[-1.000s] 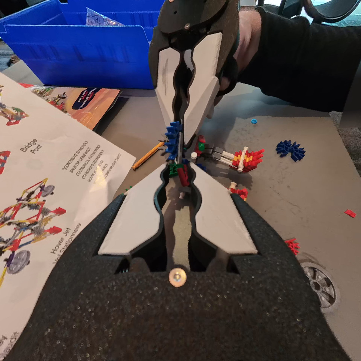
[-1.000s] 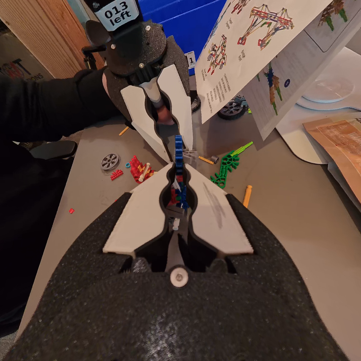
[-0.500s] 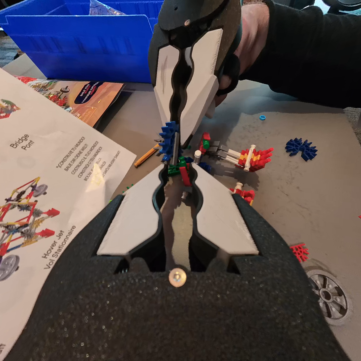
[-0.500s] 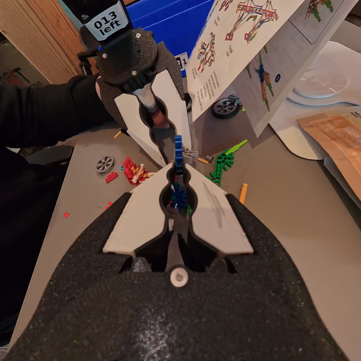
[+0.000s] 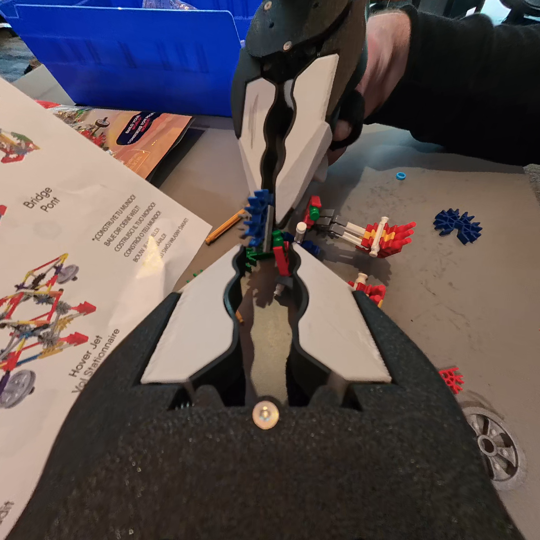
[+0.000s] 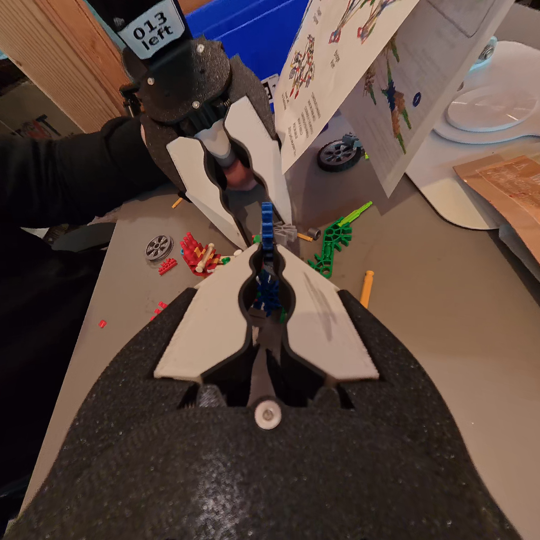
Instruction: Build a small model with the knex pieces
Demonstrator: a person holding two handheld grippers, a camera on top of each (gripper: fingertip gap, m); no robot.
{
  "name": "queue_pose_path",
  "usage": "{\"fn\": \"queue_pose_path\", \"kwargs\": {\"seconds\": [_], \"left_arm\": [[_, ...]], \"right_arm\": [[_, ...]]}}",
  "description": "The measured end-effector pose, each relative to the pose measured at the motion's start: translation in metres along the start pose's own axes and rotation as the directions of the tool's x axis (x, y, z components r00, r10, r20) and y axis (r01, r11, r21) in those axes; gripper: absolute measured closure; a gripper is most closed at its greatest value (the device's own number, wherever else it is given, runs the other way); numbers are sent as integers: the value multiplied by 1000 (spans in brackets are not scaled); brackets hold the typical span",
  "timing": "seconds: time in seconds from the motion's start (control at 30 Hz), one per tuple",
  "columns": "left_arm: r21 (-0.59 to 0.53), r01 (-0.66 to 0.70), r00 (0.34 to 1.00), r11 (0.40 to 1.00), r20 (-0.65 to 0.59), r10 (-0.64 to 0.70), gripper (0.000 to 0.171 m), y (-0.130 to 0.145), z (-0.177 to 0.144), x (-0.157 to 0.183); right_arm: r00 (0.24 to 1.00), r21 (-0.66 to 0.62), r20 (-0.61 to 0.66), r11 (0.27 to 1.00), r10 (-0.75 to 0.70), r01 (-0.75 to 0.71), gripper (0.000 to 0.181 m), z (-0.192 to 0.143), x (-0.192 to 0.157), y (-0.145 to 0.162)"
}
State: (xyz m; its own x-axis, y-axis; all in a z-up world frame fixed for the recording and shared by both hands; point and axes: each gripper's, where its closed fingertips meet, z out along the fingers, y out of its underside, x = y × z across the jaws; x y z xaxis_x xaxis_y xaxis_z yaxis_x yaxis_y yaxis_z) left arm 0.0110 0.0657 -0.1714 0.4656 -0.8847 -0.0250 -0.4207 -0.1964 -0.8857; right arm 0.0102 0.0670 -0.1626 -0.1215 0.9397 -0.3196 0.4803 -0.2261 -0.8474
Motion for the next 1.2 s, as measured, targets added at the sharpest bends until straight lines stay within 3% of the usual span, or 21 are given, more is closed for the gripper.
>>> {"fn": "queue_pose_path", "kwargs": {"seconds": [1.2], "left_arm": [[67, 53, 998, 996, -37, -50, 149, -6, -1, 1]], "right_arm": [[997, 59, 70, 998, 24, -29, 176, -2, -4, -2]]}}
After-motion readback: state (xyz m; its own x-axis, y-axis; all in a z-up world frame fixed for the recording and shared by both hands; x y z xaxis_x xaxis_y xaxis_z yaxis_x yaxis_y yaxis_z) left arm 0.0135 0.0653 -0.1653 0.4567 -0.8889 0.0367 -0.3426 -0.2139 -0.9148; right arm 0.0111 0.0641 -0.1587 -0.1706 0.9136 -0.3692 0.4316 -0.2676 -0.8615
